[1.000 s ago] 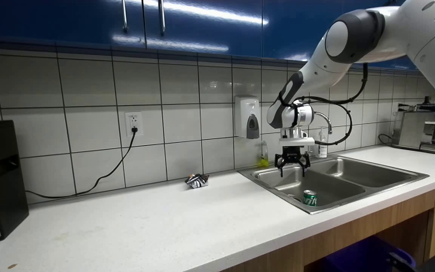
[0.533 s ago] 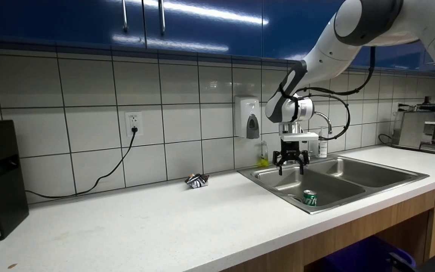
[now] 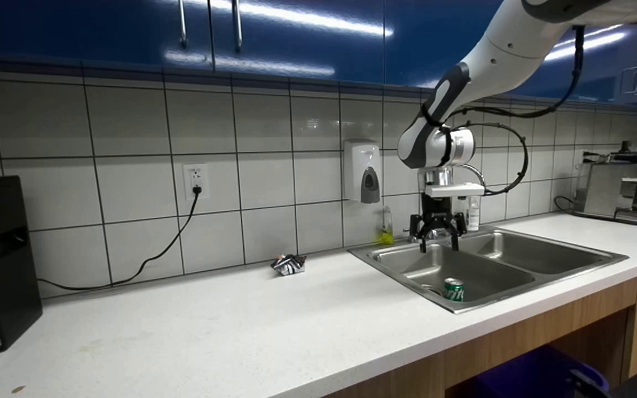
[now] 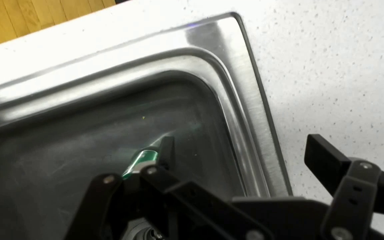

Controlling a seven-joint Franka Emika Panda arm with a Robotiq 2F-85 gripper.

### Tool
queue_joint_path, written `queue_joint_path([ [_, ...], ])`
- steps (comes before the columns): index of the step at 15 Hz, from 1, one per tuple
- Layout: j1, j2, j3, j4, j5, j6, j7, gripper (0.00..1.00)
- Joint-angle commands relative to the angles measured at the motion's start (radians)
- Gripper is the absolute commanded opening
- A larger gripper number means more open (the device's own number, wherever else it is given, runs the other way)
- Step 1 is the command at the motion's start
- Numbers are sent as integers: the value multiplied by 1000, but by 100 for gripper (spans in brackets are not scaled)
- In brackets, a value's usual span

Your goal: Put the can in the left sink

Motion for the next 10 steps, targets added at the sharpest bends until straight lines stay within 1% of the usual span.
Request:
queue_joint_path([
  [1,-2,-120,4,-110,-25,-23,-32,100],
  [6,-4,-210,-5,-191,-42,-42,-26,100],
  [10,-2,-244,-6,-222,-52,-56,-12,100],
])
